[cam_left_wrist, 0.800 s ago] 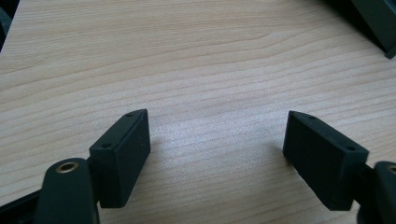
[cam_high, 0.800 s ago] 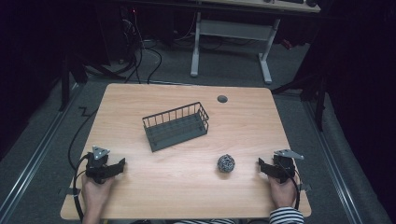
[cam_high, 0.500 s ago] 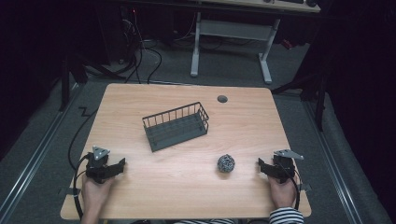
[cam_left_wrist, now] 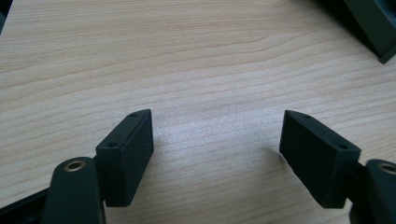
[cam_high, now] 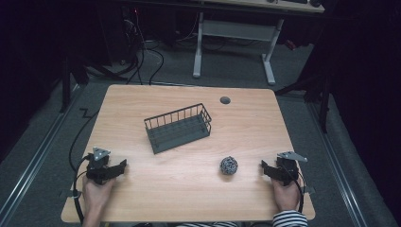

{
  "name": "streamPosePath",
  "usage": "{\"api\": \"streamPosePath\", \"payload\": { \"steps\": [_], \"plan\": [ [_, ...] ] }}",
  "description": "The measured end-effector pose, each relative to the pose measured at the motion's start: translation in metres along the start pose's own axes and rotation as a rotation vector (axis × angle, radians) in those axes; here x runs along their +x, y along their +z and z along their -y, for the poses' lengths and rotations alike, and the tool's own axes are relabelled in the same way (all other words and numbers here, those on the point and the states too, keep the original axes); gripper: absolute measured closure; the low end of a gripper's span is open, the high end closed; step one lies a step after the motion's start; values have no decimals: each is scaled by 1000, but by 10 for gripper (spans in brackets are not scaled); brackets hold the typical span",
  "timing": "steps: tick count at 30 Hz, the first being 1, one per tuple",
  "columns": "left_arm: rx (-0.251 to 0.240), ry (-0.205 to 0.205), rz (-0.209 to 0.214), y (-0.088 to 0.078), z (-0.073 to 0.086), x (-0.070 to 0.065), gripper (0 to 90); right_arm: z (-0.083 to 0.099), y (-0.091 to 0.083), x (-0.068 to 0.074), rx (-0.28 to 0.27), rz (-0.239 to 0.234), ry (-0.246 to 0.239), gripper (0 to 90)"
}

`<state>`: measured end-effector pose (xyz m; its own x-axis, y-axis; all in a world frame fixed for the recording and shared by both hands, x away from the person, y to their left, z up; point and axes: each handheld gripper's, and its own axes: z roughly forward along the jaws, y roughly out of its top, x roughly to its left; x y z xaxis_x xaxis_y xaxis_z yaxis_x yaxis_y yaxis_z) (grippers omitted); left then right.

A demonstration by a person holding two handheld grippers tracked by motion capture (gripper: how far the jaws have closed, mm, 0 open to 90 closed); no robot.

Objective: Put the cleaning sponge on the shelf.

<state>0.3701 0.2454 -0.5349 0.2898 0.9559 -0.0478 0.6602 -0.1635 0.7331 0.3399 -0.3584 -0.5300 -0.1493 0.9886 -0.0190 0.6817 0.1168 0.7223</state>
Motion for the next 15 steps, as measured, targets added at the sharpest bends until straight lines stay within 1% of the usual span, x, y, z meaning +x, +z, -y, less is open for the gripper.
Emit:
{"api": "streamPosePath", "payload": {
  "steps": [2, 3, 4, 5, 6, 7, 8, 9, 10, 11, 12, 13, 14, 15],
  "plan": [
    [-6, -6, 16, -2, -2, 0, 266, 0, 0, 0, 0, -1, 0, 305],
    [-6, -6, 16, -2, -2, 0, 263, 0, 0, 0, 0, -1, 0, 305],
    [-18, -14, 36, -4, -5, -1, 259, 0, 0, 0, 0, -1, 0, 305],
    [-18, -14, 36, -4, -5, -1, 241, 0, 0, 0, 0, -1, 0, 305],
    [7, -7, 49, -4, -8, -2, 241, 0, 0, 0, 0, -1, 0, 305],
    [26, 6, 46, -4, -11, -5, 200, 0, 0, 0, 0, -1, 0, 305],
    [21, 17, 60, -5, -15, -8, 192, 0, 0, 0, 0, -1, -1, 305],
    [21, 17, 60, -5, -15, -8, 193, 0, 0, 0, 0, -1, -1, 305],
    [11, 19, 73, -7, -20, -10, 188, 0, 0, 0, 0, -1, -1, 305],
    [11, 19, 73, -7, -20, -10, 187, 0, 0, 0, 0, -1, -1, 305],
    [5, 23, 92, -8, -23, -12, 186, 0, 0, 0, 0, -1, -1, 305],
    [5, 23, 92, -8, -23, -12, 185, 0, 0, 0, 0, -1, -1, 305],
    [3, 26, 105, -9, -27, -14, 185, 0, 0, 0, 0, -1, -1, 305],
    [3, 26, 105, -9, -27, -14, 185, 0, 0, 0, 0, -1, -1, 305]
  ]
}}
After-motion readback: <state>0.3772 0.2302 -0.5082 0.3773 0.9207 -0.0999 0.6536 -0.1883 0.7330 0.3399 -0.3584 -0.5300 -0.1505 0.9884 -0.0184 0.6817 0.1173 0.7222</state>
